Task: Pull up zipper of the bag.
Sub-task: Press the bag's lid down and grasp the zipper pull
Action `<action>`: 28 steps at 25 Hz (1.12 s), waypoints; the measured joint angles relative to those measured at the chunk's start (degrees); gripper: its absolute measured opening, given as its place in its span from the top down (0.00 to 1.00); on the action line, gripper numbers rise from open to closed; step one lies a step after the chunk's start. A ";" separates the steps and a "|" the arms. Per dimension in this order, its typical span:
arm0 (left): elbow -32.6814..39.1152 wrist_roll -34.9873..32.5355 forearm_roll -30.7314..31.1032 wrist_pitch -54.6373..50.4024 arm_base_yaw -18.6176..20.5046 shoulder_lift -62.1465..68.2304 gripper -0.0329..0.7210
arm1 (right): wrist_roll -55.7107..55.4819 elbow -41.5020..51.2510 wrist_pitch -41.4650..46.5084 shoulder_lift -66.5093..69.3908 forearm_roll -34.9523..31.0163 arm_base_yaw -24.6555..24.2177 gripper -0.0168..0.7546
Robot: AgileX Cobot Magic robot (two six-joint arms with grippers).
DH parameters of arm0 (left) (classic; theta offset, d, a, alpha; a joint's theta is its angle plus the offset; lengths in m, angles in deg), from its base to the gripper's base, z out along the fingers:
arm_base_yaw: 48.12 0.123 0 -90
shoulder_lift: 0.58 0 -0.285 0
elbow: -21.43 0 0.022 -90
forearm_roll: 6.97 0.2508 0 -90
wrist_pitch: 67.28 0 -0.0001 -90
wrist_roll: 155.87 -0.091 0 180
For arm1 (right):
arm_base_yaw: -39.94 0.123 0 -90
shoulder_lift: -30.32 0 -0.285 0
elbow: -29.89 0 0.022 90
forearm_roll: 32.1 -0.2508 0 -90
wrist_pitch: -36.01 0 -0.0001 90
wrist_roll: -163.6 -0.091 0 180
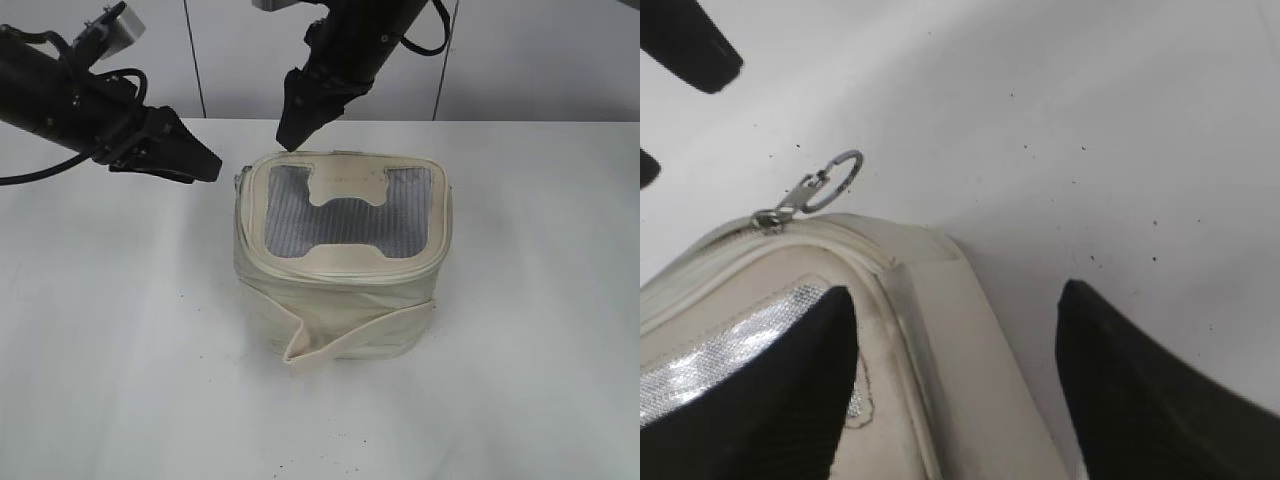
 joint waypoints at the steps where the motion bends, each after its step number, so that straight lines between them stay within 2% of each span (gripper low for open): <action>1: 0.00 0.00 0.00 -0.07 0.00 0.00 0.47 | -0.20 0.15 0.00 -0.05 0.51 0.00 0.34; 13: 0.00 -0.07 0.06 -0.35 0.00 0.00 0.45 | 2.73 3.10 0.04 0.67 -0.68 0.00 0.36; 15: 0.00 -0.07 0.06 -0.48 0.00 0.00 0.45 | 2.81 3.10 0.04 1.10 -0.97 0.00 0.44; 18: 0.00 -0.07 0.06 -0.55 0.00 0.00 0.43 | 2.81 3.10 0.26 1.23 -1.36 0.00 0.64; 23: 0.00 -0.07 0.06 0.22 0.00 0.00 0.32 | 2.63 3.10 0.85 1.23 -2.09 0.00 0.90; 25: 0.00 -0.20 0.56 1.14 0.00 0.00 0.29 | 2.20 3.10 0.99 1.25 -2.62 0.00 0.92; 28: -0.03 -1.24 4.50 2.63 0.00 0.00 0.27 | 1.84 3.10 1.05 1.25 -2.86 0.00 0.92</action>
